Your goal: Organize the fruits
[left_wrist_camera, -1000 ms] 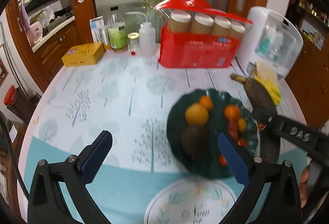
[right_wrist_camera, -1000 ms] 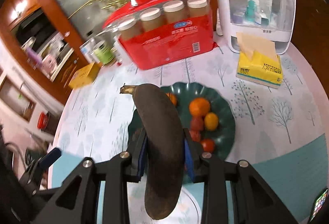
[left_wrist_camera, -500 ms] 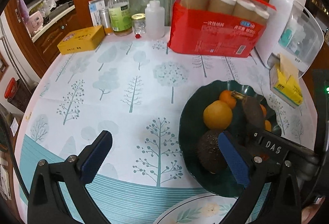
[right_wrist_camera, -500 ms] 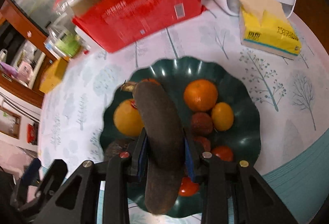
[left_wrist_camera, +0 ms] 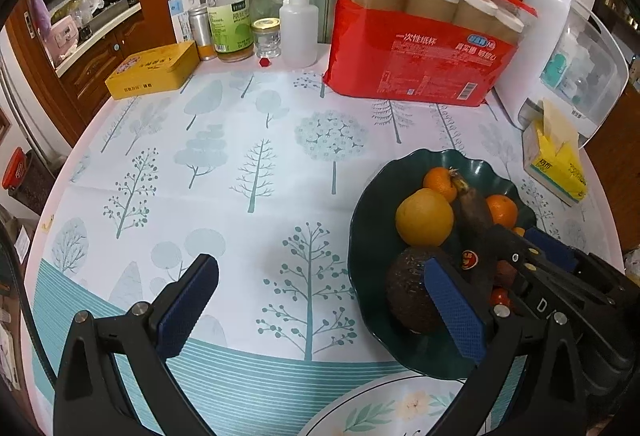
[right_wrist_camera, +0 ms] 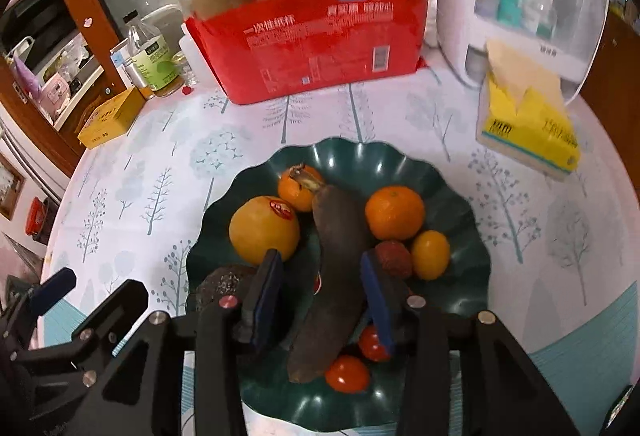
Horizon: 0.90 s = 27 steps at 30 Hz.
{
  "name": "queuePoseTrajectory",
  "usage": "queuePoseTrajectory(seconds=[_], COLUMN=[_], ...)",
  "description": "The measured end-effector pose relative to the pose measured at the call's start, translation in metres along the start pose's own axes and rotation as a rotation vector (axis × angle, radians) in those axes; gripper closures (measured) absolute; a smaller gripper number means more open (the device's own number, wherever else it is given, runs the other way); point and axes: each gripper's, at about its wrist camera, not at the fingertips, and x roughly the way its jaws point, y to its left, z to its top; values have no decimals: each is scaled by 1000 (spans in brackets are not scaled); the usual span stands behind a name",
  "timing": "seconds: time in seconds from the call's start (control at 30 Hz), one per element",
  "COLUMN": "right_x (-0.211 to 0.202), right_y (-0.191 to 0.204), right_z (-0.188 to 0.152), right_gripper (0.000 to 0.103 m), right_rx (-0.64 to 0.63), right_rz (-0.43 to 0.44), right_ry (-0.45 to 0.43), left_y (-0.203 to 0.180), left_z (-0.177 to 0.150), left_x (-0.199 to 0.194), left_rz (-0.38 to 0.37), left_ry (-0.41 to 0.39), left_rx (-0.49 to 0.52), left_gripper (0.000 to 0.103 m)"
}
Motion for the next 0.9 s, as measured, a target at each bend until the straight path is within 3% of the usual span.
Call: queuePoseTrajectory(seconds=[0.43,0.7,0.9], right_x=[-57,-92,-115], right_y=[0,-2,-6], right_z=[-15,-57,-106], right_gripper=[61,61,61], right_rx=[-45,-79,-102], right_rz=[7,7,11], right_ry=[-94,-121,-83], left_y=[-6,-7,-6], left_z=[-22,-64,-107], left_x=[-49,-80,-105], left_rz=[-12,-1,-10], left_ry=[-43,-46,-15], left_rx=[26,53,94], left_gripper=[1,1,1])
